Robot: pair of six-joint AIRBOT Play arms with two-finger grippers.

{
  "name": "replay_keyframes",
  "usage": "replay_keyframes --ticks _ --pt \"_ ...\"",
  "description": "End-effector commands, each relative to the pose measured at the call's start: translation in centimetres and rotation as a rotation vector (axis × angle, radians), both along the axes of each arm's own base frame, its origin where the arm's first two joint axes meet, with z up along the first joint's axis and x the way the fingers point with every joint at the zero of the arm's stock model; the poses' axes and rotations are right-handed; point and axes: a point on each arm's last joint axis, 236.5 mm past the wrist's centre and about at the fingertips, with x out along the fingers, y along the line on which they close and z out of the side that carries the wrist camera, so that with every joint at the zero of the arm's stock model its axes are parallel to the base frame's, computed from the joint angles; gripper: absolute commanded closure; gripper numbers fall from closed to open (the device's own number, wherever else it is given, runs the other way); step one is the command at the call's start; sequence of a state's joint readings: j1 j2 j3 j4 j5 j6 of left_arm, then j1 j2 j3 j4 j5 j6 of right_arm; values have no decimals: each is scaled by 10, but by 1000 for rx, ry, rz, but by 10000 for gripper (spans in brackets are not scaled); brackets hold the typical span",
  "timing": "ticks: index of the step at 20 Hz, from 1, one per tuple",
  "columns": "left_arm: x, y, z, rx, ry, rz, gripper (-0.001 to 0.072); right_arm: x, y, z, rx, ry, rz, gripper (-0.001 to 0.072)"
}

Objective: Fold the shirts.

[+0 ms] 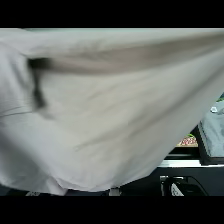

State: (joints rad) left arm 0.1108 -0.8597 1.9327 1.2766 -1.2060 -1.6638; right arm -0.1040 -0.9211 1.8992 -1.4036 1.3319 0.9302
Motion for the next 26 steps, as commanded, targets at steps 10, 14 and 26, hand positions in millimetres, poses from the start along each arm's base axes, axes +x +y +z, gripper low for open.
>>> replay_keyframes --ticks 10,14,26 --pt "194 13 -453 -39 886 -47 684 210 -16 -403 207 792 -80 692" --pt "258 10 -458 -81 803 -61 683 278 -7 -365 381 479 -107 693" --pt "266 50 -441 44 911 -105 683 191 36 -417 170 893 40 692"
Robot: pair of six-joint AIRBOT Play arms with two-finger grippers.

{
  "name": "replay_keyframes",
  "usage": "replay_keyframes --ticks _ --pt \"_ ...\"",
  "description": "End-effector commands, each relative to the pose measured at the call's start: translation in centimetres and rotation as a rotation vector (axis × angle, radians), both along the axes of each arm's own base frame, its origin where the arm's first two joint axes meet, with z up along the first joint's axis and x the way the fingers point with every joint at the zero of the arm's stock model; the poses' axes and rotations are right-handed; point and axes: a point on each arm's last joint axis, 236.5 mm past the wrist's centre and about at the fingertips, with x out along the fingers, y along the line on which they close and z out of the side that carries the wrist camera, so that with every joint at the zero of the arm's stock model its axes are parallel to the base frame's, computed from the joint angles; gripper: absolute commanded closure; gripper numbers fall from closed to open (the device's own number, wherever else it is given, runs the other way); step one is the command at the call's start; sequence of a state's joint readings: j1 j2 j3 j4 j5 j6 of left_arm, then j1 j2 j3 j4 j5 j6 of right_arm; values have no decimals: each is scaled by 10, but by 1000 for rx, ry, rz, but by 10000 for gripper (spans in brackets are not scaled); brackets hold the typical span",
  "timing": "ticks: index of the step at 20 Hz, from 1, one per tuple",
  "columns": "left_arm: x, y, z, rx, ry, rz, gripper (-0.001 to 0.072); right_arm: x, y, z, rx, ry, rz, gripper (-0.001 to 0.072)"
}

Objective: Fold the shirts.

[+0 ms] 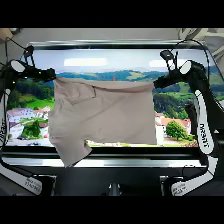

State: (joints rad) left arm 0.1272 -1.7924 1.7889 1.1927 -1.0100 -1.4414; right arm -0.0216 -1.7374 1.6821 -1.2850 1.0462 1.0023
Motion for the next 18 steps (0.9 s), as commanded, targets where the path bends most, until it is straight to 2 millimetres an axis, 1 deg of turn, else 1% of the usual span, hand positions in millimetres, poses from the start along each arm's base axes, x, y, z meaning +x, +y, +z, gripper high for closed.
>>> replay_keyframes --ticks 1,2,3,4,5,6,8,10,12,15,18 --pt "-42 26 14 64 128 -50 683 -55 -4 -8 -61 210 75 692" --pt "-61 32 13 79 194 -60 684 -74 -4 -12 -64 288 94 692" --pt "-84 37 4 98 291 -60 684 -90 -4 -17 -60 359 104 692" --pt "-106 43 -9 130 390 -68 684 -102 -1 -23 -50 406 113 692" --pt "-123 46 -22 143 462 -75 684 -107 0 -28 -43 426 114 692" --pt "-135 43 -35 130 515 -77 684 -109 3 -35 -28 435 109 692" --pt "-158 39 -61 104 614 -70 684 -111 19 -49 44 453 114 692" --pt "-174 36 -77 91 673 -78 684 -111 27 -64 81 480 116 692" --pt "-183 34 -87 84 706 -81 684 -108 27 -72 80 482 110 692" --pt "-192 33 -95 74 742 -72 683 -107 27 -75 84 483 108 691" --pt "-195 30 -97 61 753 -71 682 -108 27 -74 84 486 109 688"
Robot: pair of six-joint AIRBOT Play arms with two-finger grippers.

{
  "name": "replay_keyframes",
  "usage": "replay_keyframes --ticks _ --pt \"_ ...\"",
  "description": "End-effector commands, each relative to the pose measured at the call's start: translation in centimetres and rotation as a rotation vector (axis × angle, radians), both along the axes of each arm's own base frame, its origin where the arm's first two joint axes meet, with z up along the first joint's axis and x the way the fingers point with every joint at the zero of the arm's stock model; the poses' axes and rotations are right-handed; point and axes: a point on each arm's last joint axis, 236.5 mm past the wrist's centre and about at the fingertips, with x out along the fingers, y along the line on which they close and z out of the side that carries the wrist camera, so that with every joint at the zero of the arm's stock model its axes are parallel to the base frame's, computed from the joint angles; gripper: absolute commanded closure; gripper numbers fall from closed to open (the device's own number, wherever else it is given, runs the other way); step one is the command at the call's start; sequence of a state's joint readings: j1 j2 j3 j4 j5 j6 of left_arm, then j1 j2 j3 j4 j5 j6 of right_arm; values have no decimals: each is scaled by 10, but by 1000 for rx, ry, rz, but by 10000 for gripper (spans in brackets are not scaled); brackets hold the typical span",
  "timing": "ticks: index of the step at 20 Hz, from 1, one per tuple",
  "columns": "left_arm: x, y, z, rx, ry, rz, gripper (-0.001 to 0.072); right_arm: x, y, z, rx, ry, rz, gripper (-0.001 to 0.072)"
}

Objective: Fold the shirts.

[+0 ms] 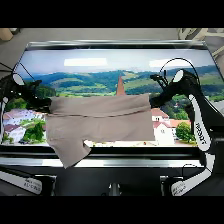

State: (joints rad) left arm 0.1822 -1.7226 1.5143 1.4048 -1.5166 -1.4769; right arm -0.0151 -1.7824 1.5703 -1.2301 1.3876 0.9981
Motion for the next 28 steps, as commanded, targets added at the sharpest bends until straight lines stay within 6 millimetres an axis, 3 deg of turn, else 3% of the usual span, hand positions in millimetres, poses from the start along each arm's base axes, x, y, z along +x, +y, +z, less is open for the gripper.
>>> replay_keyframes --ticks 1,2,3,4,7,9,11,14,16,18,20,24,26,27,28 --pt "-9 -5 -3 -23 35 9 647 0 2 -2 8 5 -3 603" --pt "-12 -8 -1 -32 44 8 451 1 2 1 10 0 -6 394" --pt "-15 -7 4 -34 55 6 227 0 2 7 11 -8 3 280" --pt "-18 -5 11 -35 51 10 164 -5 -4 14 -12 -11 29 280" --pt "-25 13 44 -22 -8 71 187 -36 -36 31 -150 60 100 266" --pt "-52 21 52 -22 -8 114 247 -61 -40 28 -158 135 135 266" --pt "-105 18 35 -39 45 146 245 -84 -33 13 -126 188 132 267" --pt "-186 1 -10 -59 116 207 242 -106 -30 -2 -115 213 139 268" --pt "-214 -15 -27 -89 127 202 241 -109 -31 -1 -117 211 142 275" --pt "-221 -32 -38 -141 130 235 241 -109 -31 -1 -118 207 141 281" --pt "-214 -50 -42 -206 106 277 242 -109 -31 -1 -118 206 141 288" --pt "-206 -62 -46 -198 78 241 242 -110 -37 -2 -143 213 146 286" --pt "-203 -66 -51 -185 83 255 244 -117 -38 -4 -147 238 147 236" --pt "-202 -68 -53 -179 86 260 284 -125 -38 -8 -144 263 149 227" --pt "-201 -69 -54 -176 82 253 375 -135 -37 -12 -141 287 150 225"
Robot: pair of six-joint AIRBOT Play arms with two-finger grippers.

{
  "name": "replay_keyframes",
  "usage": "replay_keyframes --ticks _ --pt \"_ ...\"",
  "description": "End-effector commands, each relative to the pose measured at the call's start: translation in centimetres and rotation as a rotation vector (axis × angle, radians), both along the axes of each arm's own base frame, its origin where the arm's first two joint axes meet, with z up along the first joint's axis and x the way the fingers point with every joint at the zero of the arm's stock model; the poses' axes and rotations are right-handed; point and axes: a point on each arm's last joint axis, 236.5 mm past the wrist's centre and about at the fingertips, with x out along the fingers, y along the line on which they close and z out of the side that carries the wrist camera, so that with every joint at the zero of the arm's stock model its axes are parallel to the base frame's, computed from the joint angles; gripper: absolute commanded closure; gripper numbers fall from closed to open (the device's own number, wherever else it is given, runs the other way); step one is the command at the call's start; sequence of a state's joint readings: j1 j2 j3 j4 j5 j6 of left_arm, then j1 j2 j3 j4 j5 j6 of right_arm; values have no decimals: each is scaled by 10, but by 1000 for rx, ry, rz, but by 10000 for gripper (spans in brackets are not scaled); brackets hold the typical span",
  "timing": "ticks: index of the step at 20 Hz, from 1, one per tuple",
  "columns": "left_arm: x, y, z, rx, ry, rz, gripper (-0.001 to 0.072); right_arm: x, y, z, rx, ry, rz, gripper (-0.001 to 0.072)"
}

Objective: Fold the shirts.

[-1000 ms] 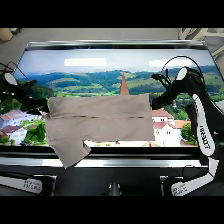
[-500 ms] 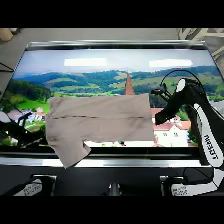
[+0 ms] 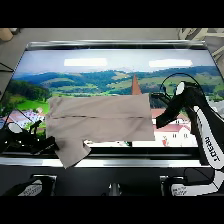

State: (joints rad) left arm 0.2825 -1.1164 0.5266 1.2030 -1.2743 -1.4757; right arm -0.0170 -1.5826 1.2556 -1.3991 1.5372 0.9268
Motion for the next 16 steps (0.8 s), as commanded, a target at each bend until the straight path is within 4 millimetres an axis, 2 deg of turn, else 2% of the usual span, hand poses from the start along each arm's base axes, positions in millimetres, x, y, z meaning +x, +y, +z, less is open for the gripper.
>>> replay_keyframes --ticks 1,2,3,4,5,6,8,10,11,14,15,16 --pt "9 -6 -7 20 -25 12 472 -26 1 -11 2 69 -4 224" --pt "9 -6 -7 20 -26 12 596 -36 4 -15 11 85 -9 221" --pt "9 -6 -7 21 -27 12 681 -44 7 -20 22 90 -18 213" --pt "10 -6 -6 21 -30 11 681 -50 12 -24 40 96 -30 165" --pt "10 -5 -5 22 -39 6 682 -55 20 -27 70 105 -47 85" --pt "12 -5 -4 25 -52 3 682 -58 27 -31 97 109 -65 85" --pt "16 -4 1 34 -85 4 682 -51 38 -39 133 71 -106 91" --pt "19 -3 7 40 -112 5 682 -40 51 -39 185 35 -153 126" --pt "20 -3 9 43 -124 4 682 -35 57 -38 206 26 -180 179" --pt "22 -2 11 48 -141 6 682 -39 59 -38 207 45 -199 204" --pt "23 -2 11 50 -145 8 682 -41 59 -38 203 54 -201 326" --pt "24 -1 11 52 -149 10 682 -42 59 -38 202 57 -202 387"
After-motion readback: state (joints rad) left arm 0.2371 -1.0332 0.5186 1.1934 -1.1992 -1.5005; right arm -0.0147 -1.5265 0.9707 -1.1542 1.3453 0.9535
